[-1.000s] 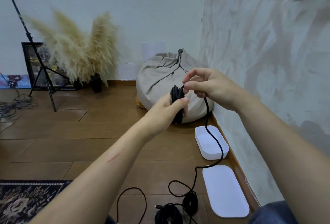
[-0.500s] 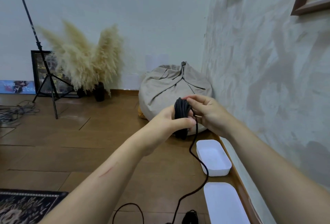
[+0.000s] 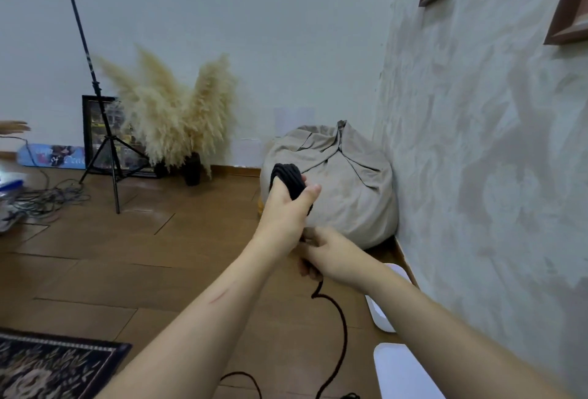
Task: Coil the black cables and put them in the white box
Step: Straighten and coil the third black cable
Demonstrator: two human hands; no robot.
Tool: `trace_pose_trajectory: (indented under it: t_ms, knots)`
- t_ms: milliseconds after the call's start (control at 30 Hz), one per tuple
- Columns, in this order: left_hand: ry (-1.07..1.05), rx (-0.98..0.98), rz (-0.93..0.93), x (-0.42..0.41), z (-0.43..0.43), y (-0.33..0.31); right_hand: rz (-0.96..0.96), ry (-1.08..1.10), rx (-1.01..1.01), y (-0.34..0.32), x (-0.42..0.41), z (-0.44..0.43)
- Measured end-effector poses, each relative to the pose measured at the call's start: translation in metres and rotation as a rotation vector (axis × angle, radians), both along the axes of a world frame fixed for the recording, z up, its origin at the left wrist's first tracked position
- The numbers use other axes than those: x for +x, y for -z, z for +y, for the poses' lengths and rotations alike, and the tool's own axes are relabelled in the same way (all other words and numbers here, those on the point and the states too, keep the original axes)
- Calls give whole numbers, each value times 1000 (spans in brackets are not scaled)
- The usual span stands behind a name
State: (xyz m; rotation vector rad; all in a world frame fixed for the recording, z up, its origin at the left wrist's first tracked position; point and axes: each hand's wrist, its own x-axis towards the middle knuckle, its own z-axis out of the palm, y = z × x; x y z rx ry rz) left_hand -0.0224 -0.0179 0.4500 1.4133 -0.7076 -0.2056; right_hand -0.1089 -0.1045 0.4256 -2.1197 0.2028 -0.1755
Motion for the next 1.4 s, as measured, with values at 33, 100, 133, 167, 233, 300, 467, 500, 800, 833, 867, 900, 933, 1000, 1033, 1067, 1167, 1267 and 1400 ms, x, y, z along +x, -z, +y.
trace_pose_trajectory:
  t_ms: [33, 100, 133, 167, 233, 300, 467, 500, 800, 833, 867, 900, 933, 1000, 1033, 1067, 1167, 1267, 1400]
  knots:
    - [-48, 12, -38, 9, 2, 3, 9, 1, -65, -5, 1, 0]
    - [-105, 87, -114, 25, 7, 9, 17, 12, -179, -20, -1, -1]
    - [-121, 166, -166, 30, 9, 12, 24, -4, -223, -30, -5, -4]
    - [-125, 260, -215, 34, 10, 16, 35, -27, -253, -40, -11, -8]
    - [-102, 401, -252, 38, 12, 24, 32, -56, -319, -57, -24, -18]
    - [-13, 399, -208, 35, 11, 29, -59, -7, -398, -67, -31, -33]
    - [319, 247, -75, -15, 5, 14, -413, 207, -395, -68, -33, -54]
    - [343, 232, -125, -25, 3, 13, -453, 230, -327, -69, -34, -56]
    - [312, 142, -251, -47, 8, -2, -500, 213, 149, -65, -39, -64]
    - [312, 153, -257, -46, 8, -2, -504, 209, 153, -67, -39, -65]
    - [318, 168, -265, -45, 9, -1, -508, 207, 155, -69, -40, -65]
    - [322, 185, -275, -45, 9, -2, -510, 204, 156, -70, -41, -65]
    - [322, 193, -286, -45, 9, -1, -510, 197, 162, -71, -42, -65]
    - [302, 196, -300, -42, 9, -1, -511, 174, 182, -72, -44, -66]
    - [286, 196, -296, -41, 9, -1, -507, 168, 184, -71, -45, -67]
    - [278, 193, -286, -39, 10, -2, -499, 172, 170, -70, -46, -69]
    - [326, 222, -285, -36, 14, -4, -471, 202, 109, -67, -45, -70]
    - [435, 186, -263, -43, 16, -7, -462, 187, 143, -63, -41, -70]
    - [538, 60, -26, -51, 14, -15, -471, 131, 281, -59, -38, -66]
